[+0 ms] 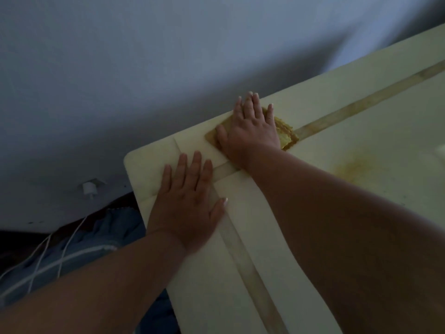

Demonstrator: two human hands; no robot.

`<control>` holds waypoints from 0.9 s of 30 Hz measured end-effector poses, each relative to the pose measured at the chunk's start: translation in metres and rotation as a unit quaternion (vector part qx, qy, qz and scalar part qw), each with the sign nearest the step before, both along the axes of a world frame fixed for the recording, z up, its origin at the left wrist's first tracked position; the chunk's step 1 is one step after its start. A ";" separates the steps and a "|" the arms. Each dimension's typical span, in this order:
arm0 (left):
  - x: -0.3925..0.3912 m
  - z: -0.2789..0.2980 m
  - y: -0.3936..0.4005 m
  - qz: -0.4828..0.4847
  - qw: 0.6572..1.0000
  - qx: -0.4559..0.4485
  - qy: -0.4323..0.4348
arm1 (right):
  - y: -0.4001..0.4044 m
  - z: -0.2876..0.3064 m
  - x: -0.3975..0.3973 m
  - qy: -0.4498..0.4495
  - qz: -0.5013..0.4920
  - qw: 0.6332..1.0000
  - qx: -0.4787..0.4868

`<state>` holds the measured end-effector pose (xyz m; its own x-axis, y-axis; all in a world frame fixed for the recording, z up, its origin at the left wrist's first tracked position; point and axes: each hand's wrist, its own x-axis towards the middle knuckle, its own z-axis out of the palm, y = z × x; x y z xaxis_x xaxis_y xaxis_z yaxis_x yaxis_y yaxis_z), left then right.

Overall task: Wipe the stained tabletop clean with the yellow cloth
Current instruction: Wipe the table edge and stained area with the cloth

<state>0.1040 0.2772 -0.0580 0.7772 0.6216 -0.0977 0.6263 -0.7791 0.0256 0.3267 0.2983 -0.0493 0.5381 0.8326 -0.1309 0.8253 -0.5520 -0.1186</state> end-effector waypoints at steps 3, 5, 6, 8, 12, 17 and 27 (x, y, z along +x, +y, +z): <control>-0.001 0.002 -0.001 0.003 1.000 -0.002 0.000 | -0.001 0.000 0.001 0.001 0.005 1.000 -0.001; -0.002 0.001 -0.003 0.002 1.000 -0.004 0.007 | -0.005 -0.002 0.002 0.000 0.006 1.000 0.003; -0.003 0.001 -0.004 0.004 1.000 -0.002 0.009 | -0.006 -0.004 0.000 0.000 0.005 1.000 0.006; -0.003 0.000 -0.003 0.005 1.000 -0.002 0.007 | -0.011 -0.005 -0.001 -0.001 -0.009 1.000 0.010; 0.001 -0.001 -0.003 0.008 1.000 0.002 -0.001 | -0.034 -0.005 0.002 0.007 -0.035 0.999 0.013; 0.001 -0.002 -0.004 0.012 1.000 0.006 0.000 | -0.082 -0.005 0.005 0.009 -0.043 0.999 0.013; 0.002 0.008 -0.016 0.012 0.999 0.009 0.028 | -0.189 -0.004 -0.002 0.004 -0.084 0.996 0.008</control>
